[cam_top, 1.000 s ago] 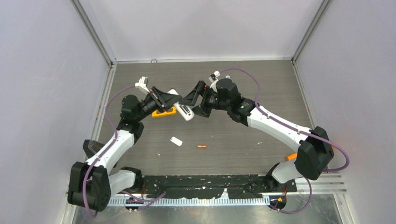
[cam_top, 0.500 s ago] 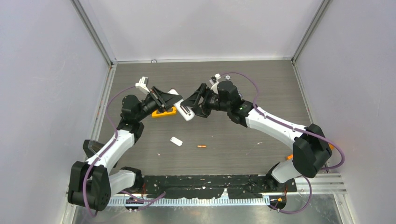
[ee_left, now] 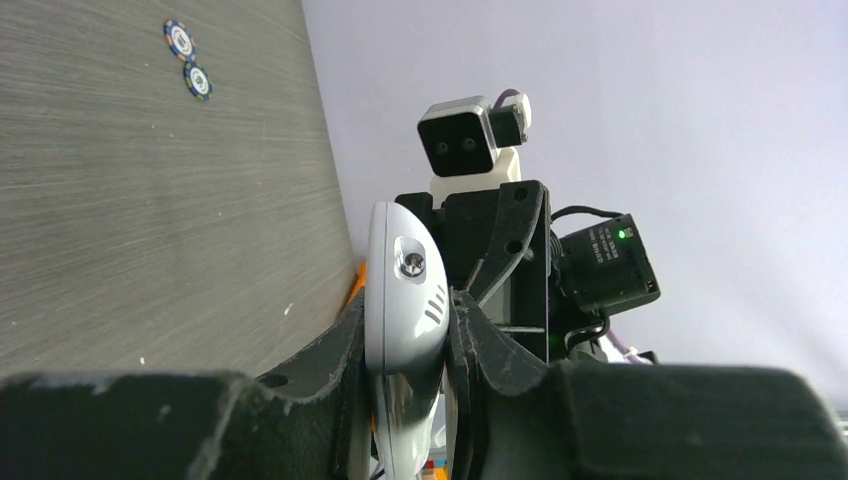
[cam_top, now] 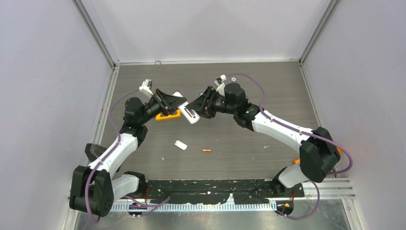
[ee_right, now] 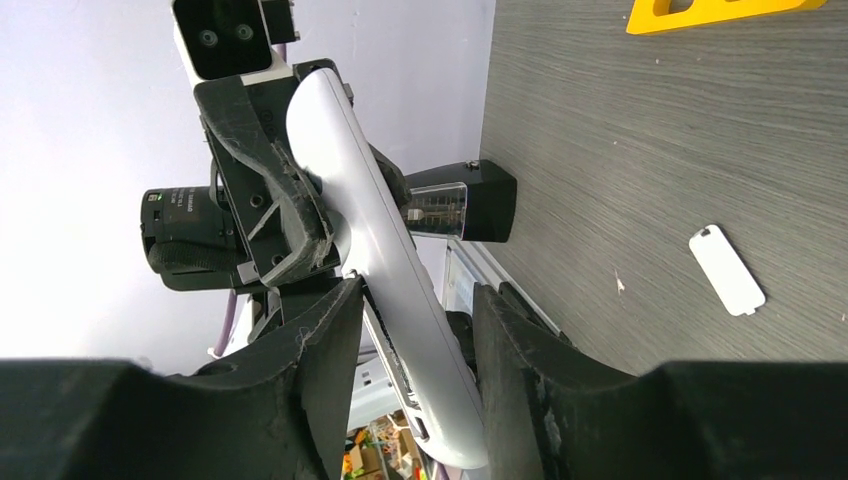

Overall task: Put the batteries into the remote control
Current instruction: Load the battery into the remote control, then pick up the battery from the center of the board.

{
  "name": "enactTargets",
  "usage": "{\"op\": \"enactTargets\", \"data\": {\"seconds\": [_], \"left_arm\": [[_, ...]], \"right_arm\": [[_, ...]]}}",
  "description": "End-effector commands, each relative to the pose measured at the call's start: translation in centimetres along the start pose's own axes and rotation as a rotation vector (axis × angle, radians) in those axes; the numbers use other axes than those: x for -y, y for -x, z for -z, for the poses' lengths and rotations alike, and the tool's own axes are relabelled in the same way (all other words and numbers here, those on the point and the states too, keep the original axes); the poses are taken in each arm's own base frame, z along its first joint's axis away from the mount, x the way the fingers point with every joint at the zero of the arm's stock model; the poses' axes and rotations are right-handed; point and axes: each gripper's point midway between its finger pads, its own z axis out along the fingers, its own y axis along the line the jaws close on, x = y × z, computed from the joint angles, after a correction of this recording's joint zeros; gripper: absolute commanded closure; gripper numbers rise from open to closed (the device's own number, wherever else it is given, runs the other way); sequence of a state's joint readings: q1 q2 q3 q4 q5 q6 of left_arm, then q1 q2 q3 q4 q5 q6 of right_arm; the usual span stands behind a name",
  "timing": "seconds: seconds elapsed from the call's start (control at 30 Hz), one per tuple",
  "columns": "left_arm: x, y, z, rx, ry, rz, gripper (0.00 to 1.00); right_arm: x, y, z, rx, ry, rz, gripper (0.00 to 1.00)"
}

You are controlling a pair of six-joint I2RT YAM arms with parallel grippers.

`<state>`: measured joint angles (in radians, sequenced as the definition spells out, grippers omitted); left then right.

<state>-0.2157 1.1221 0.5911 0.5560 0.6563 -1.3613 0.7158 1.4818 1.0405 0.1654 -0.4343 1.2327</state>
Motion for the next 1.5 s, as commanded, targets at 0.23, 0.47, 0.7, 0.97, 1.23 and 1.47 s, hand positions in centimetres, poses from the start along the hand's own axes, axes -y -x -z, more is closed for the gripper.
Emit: {"op": "enactTargets", "data": {"seconds": [0.23,0.47,0.7,0.97,1.23,1.47], "left_arm": [[3.6,1.3,-0.3,0.035,-0.088,0.002,1.0],[2.8,1.4,0.1,0.055,-0.076,-0.065,1.0],[1.9,2.7,1.8,0.089,-0.024,-0.228,1.0],[0.6,2.8,2.9,0.068,0.067,-0.316,1.0],[-0.7,3.4,3.3,0.094,0.134,-0.268,1.0],[-1.0,3.7,3.7,0.107,0.144,-0.228,1.0]], "right_arm": [[-0.8,0.0,0.2,-0.003,0.033,0.01,0.43],[-2.1,1.5,2.2,0.07,0.055,0.067,0.13],[0.2,4.6,6.2,0.164,0.035,0.199,0.12],[9.3,3.5,7.9,-0.033,-0.321,0.672,0.18],[15.3,-4.1,5.7,-0.365,-0.431,1.01,0.2],[18.3,-7.5,3.1,-0.525,-0.407,1.179,0.4]]}}
